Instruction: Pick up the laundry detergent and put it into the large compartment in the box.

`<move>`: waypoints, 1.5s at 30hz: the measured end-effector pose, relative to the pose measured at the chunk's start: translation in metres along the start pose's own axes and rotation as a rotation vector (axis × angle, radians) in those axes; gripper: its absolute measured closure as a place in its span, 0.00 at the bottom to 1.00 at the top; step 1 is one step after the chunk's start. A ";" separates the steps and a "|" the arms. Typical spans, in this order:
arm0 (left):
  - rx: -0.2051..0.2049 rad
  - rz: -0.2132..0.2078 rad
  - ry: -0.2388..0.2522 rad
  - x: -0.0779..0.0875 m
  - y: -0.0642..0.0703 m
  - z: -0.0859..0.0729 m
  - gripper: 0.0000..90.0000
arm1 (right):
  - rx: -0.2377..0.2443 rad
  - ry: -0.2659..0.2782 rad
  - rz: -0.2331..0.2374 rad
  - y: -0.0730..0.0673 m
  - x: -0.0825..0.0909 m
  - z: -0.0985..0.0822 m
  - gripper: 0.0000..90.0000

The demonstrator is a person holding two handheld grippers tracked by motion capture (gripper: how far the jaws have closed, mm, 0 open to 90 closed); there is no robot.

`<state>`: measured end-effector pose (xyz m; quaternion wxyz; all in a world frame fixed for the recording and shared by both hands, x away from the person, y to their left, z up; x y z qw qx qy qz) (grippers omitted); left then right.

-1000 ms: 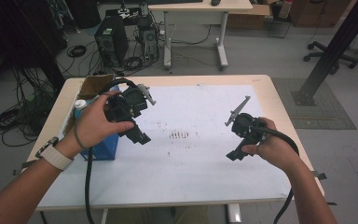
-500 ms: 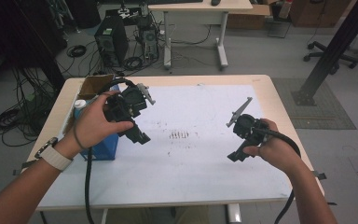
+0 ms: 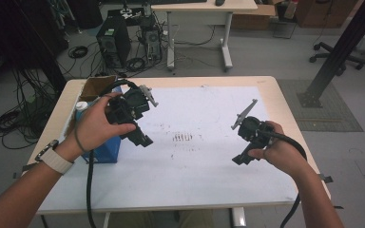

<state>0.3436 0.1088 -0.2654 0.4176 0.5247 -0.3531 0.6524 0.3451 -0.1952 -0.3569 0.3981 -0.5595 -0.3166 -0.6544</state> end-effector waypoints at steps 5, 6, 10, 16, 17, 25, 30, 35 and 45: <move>0.003 0.001 0.002 0.000 0.000 0.000 0.10 | 0.001 -0.002 0.000 0.000 0.000 0.000 0.10; 0.003 0.002 0.001 0.000 -0.001 0.000 0.09 | 0.001 -0.001 0.001 0.000 0.000 0.000 0.10; 0.004 0.000 0.002 0.001 -0.001 -0.001 0.09 | 0.003 -0.003 0.002 0.000 0.000 0.001 0.10; 0.007 0.001 0.006 0.001 -0.002 -0.001 0.09 | 0.005 -0.005 0.001 0.001 0.000 0.002 0.10; 0.007 0.001 0.006 0.001 -0.002 -0.001 0.09 | 0.004 -0.005 0.001 0.001 0.000 0.002 0.10; 0.006 0.002 0.007 0.000 -0.001 -0.001 0.10 | 0.002 -0.002 0.002 0.000 0.001 0.001 0.10; 0.007 0.002 0.008 0.001 -0.001 -0.002 0.10 | 0.003 -0.001 -0.001 0.000 0.002 0.001 0.10; 0.004 0.004 0.009 0.001 -0.001 -0.002 0.10 | 0.003 -0.001 -0.001 -0.001 0.001 0.000 0.10; 0.003 0.005 0.009 0.001 0.000 -0.002 0.10 | -0.002 0.005 -0.006 -0.001 0.002 -0.001 0.10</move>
Point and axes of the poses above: each handheld gripper's, and its own axes: x roughly backward along the jaws, z roughly out of its top, y roughly to its right, the point moved 5 cm from there along -x, roughly forward along the jaws, and after that the axes turned 8 degrees about -y, right-handed, at the moved point
